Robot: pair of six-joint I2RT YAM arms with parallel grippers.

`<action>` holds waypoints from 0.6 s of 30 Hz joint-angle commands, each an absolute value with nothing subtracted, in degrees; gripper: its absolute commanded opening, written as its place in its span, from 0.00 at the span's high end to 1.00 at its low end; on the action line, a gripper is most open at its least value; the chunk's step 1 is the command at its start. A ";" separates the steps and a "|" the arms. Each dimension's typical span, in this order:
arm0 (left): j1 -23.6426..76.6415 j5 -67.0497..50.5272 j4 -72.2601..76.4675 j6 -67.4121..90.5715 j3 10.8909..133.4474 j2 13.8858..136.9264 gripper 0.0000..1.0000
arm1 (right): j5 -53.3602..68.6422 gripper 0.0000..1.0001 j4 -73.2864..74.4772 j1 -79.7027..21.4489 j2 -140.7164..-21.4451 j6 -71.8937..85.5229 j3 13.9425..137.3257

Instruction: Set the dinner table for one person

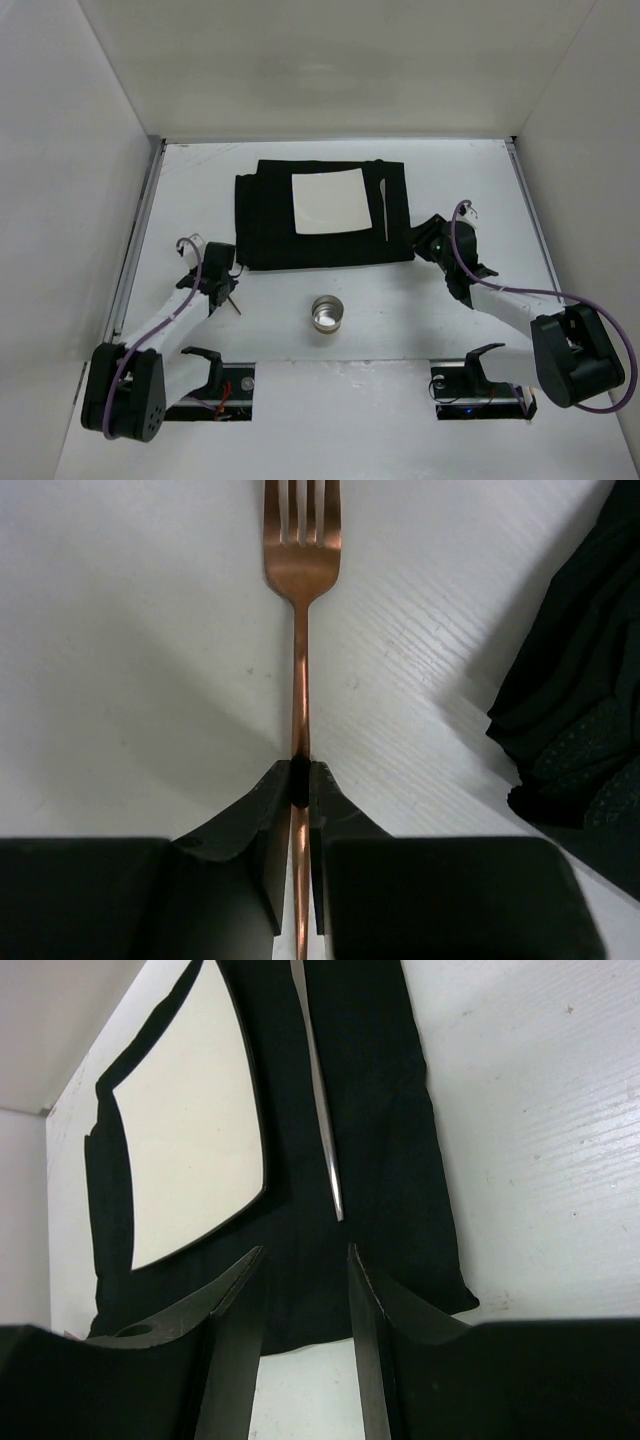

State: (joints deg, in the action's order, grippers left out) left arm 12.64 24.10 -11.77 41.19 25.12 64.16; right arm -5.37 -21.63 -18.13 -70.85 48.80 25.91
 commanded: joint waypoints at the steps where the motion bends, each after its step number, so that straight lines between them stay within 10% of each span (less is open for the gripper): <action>1: 13.05 24.77 -14.40 40.43 24.78 55.40 0.97 | -4.75 0.57 -24.70 -18.59 -70.13 48.16 27.95; 6: 21.20 31.02 -14.77 35.79 32.32 53.51 0.97 | -4.93 0.57 -24.96 -18.85 -72.06 48.16 28.56; 18: 25.89 20.15 5.46 10.99 58.25 91.38 0.95 | -6.77 0.57 -25.31 -19.55 -73.30 47.55 28.83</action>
State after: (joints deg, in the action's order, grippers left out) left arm 28.45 25.96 0.86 18.00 53.28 85.86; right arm -5.61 -21.71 -18.92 -72.60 48.42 26.63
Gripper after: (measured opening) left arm 0.076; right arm 0.431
